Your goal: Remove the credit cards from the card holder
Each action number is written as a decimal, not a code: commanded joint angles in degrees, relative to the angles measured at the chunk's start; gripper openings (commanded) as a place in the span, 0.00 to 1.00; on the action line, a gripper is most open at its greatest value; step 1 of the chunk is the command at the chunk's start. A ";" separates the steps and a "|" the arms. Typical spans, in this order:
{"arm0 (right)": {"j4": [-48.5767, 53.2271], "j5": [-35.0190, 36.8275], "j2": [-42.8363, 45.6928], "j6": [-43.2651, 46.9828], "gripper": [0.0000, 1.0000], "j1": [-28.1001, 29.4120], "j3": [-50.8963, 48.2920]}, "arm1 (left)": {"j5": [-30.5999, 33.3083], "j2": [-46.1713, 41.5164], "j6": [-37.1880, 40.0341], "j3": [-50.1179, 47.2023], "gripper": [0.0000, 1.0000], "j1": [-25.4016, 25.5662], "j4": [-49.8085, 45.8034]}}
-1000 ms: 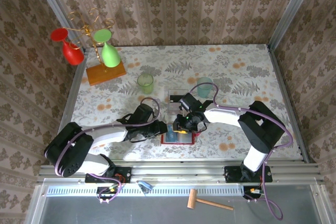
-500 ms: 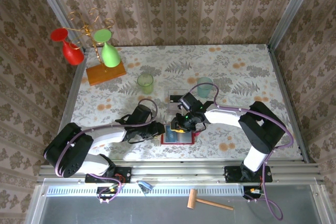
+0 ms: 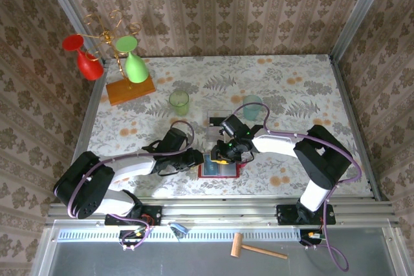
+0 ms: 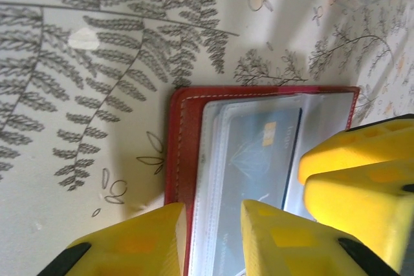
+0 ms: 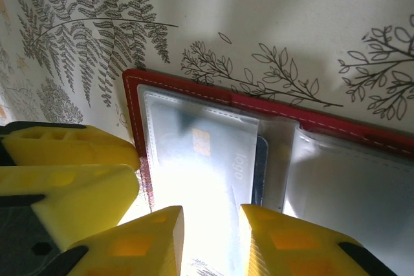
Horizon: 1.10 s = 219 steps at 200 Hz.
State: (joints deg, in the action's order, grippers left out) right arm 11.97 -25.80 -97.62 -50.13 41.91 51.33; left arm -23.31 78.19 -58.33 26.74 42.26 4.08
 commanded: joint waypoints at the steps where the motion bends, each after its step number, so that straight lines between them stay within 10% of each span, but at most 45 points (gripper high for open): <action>1: 0.58 -0.48 -0.82 -0.41 0.28 0.54 -0.81 | -0.92 -0.94 0.09 1.02 0.29 -0.24 1.24; 219: 5.10 4.94 -0.01 2.56 0.29 0.73 0.36 | -0.11 1.34 -0.85 -2.48 0.29 -0.28 0.80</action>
State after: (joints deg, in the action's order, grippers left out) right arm 13.91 -23.92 -98.30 -48.36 42.28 51.05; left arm -23.81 79.88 -58.94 25.28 42.26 7.70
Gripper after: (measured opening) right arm 0.290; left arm 0.287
